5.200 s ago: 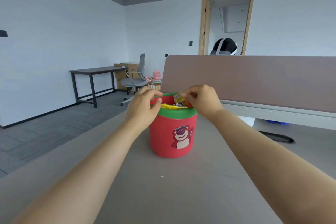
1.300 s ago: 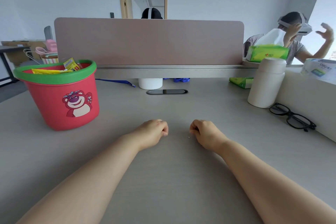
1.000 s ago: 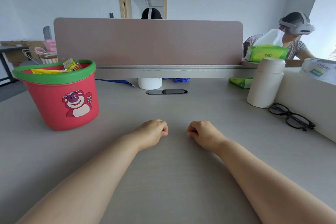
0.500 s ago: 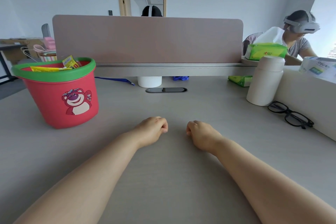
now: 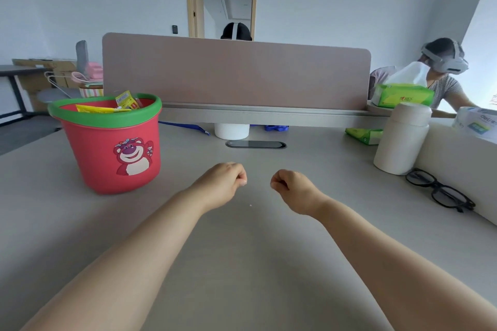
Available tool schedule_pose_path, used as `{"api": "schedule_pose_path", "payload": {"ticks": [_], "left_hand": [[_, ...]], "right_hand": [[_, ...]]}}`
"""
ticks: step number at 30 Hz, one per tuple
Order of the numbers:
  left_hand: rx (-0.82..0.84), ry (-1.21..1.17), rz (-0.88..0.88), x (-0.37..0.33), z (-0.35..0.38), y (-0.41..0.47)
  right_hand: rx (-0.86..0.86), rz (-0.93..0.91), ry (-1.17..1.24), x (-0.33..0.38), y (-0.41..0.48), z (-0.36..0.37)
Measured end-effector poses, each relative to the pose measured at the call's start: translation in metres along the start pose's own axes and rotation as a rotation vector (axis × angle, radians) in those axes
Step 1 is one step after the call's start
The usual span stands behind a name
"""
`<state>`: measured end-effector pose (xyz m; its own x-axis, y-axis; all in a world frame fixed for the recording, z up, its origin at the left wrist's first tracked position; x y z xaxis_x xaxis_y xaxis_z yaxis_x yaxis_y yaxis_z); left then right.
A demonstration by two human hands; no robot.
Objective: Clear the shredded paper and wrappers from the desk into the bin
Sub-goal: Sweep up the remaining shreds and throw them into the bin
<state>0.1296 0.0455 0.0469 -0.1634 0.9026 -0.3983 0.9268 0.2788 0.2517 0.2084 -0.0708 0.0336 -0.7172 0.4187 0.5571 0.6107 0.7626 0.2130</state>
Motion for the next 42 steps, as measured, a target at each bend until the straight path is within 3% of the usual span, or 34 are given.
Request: {"api": "schedule_pose_path", "payload": {"ticks": [9, 28, 37, 42], "left_hand": [[0.049, 0.042, -0.081, 0.040, -0.003, -0.014], [0.059, 0.043, -0.060, 0.052, 0.013, -0.024], [0.044, 0.032, -0.061, 0.052, 0.013, -0.025], [-0.009, 0.019, -0.086, 0.055, 0.001, -0.030]], "right_hand": [[0.110, -0.015, -0.098, 0.006, 0.018, 0.049], [0.117, -0.140, -0.188, 0.012, 0.020, 0.049], [0.251, -0.197, -0.559, 0.024, 0.015, 0.068], [0.262, -0.126, -0.398, 0.019, 0.013, 0.067]]}}
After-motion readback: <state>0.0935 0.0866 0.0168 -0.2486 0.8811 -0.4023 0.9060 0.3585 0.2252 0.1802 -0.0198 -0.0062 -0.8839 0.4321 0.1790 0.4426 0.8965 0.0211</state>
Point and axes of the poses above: each hand's wrist, its own y-axis towards the middle knuckle, its own z-axis out of the palm, x = y × z, the point moved 8 cm from there along y, towards the middle knuckle, and after that the axes turned 4 degrees about -z, right-handed, at the moved point
